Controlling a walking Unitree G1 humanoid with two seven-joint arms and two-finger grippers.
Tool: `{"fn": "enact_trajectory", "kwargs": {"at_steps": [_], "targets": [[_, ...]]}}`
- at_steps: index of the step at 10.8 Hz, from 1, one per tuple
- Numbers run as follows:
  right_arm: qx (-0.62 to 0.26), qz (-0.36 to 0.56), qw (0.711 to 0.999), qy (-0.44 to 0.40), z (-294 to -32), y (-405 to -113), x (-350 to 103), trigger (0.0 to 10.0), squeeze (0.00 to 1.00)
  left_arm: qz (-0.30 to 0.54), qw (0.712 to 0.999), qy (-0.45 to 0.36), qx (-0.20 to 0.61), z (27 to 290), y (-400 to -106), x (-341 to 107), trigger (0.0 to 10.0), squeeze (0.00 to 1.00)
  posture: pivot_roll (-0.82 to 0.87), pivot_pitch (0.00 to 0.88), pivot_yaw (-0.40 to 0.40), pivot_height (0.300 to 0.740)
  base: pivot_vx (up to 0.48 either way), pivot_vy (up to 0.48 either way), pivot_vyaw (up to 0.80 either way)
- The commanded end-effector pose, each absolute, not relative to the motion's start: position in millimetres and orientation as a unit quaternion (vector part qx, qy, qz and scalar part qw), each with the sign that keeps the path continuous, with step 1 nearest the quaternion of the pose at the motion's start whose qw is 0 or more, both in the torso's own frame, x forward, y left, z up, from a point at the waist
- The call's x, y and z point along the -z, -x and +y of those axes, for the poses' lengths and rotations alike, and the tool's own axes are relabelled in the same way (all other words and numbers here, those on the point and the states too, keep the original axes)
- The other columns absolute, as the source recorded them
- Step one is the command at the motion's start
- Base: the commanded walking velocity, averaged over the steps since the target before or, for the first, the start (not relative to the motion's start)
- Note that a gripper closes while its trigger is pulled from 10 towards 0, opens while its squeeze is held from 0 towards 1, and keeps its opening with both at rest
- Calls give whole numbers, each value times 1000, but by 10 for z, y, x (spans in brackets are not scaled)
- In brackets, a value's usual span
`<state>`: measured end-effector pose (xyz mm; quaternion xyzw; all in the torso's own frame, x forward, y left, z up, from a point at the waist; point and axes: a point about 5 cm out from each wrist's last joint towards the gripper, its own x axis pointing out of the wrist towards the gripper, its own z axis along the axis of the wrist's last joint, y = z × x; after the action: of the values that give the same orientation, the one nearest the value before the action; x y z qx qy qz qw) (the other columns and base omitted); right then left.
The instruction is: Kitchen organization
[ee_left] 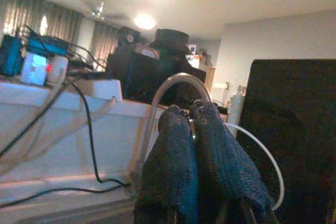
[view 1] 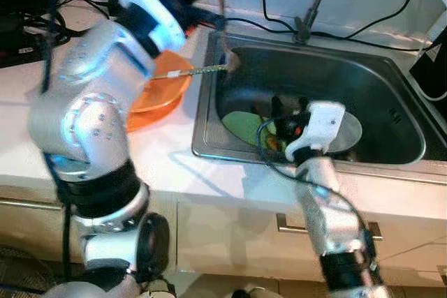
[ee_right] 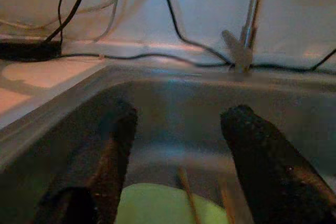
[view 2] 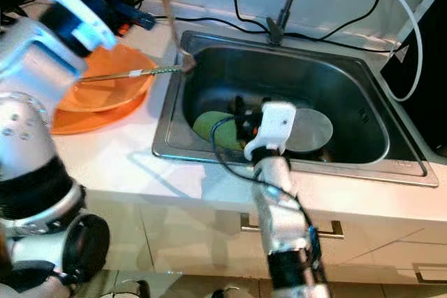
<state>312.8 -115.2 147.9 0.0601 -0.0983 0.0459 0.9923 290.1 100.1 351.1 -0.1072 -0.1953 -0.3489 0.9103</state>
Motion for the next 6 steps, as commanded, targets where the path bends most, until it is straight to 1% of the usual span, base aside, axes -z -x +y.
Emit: {"fn": "enact_trajectory", "kwargs": {"at_steps": [1, 2, 3, 4, 5, 6], "targets": [[-27, -103, 993, -52, -1269, -3159, -1495, 10000, 0, -180, 908, 106, 364, 889, -2906, -3444, 10000, 0, -7, 57, -133, 740, 0, 0, 0], [-11, -119, 992, -43, -1441, -3214, -1603, 10000, 573, -143, 908, 122, 373, 794, -2986, -3237, 10000, 0, -21, 54, -127, 740, 0, 0, 0], [-9, -128, 991, -45, -1564, -3243, -1698, 10000, 1000, -123, 910, 113, 380, 745, -3017, -3095, 10000, 0, -25, 56, -126, 740, 0, 0, 0], [-39, -131, 990, -36, -1585, -3252, -1759, 10000, 835, -114, 912, 100, 381, 703, -3027, -3023, 10000, 0, -25, 56, -126, 740, 0, 0, 0], [-69, -136, 988, -25, -1590, -3252, -1815, 10000, 0, -108, 913, 96, 381, 672, -3035, -2974, 10000, 0, -25, 56, -126, 740, 0, 0, 0], [-94, -137, 986, -21, -1589, -3246, -1858, 10000, 0, -106, 913, 96, 383, 648, -3033, -2945, 10000, 0, -32, 62, -123, 740, 0, 0, 0]]}}
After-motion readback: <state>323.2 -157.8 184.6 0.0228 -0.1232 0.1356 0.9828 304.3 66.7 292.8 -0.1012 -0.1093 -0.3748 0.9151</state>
